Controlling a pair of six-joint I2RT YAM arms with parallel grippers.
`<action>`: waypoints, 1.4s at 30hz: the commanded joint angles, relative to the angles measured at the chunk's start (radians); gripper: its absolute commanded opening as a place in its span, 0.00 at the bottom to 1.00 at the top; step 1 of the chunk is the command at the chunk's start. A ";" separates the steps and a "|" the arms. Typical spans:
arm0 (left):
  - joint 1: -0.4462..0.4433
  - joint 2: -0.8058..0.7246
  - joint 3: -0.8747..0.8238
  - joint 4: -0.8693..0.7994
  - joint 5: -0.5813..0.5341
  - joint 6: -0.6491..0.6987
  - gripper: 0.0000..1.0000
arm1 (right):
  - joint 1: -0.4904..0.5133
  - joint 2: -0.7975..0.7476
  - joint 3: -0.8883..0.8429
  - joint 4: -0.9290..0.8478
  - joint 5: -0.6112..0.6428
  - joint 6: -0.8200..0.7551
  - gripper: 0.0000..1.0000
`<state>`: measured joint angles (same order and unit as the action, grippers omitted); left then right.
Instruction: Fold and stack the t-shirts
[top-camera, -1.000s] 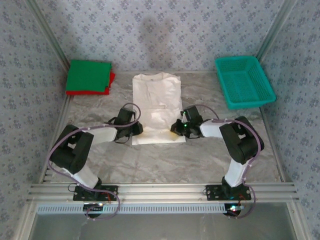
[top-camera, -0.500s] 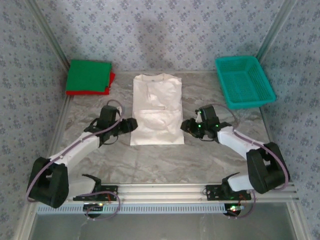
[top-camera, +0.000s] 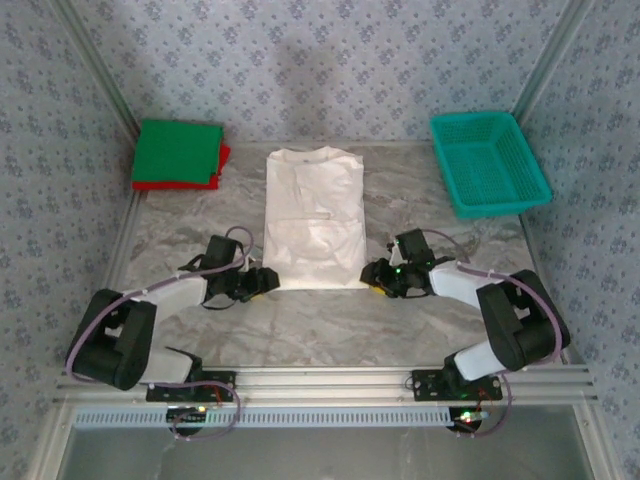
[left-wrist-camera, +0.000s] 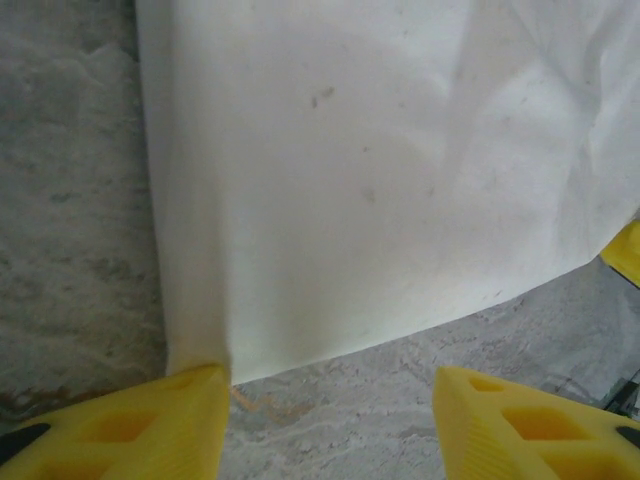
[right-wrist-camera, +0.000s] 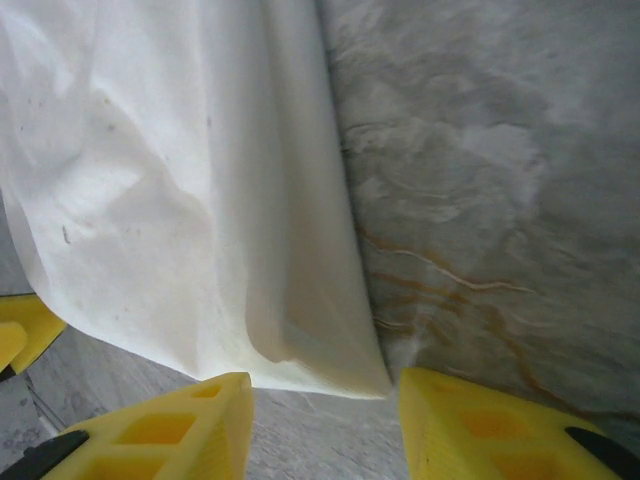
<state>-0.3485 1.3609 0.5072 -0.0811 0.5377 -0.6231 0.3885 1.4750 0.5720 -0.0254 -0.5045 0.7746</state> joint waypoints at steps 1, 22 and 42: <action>0.007 0.019 -0.009 0.074 0.031 -0.006 0.56 | 0.008 0.032 -0.003 0.074 -0.024 0.027 0.45; 0.091 -0.126 0.017 -0.233 -0.108 0.043 0.58 | 0.016 0.058 0.012 0.079 0.008 0.035 0.45; -0.036 0.103 0.062 0.038 -0.023 -0.047 0.53 | 0.035 0.117 0.029 0.097 0.007 0.035 0.44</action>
<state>-0.3103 1.3972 0.5709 -0.2394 0.3954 -0.6415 0.3908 1.5196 0.5896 -0.0139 -0.5175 0.8059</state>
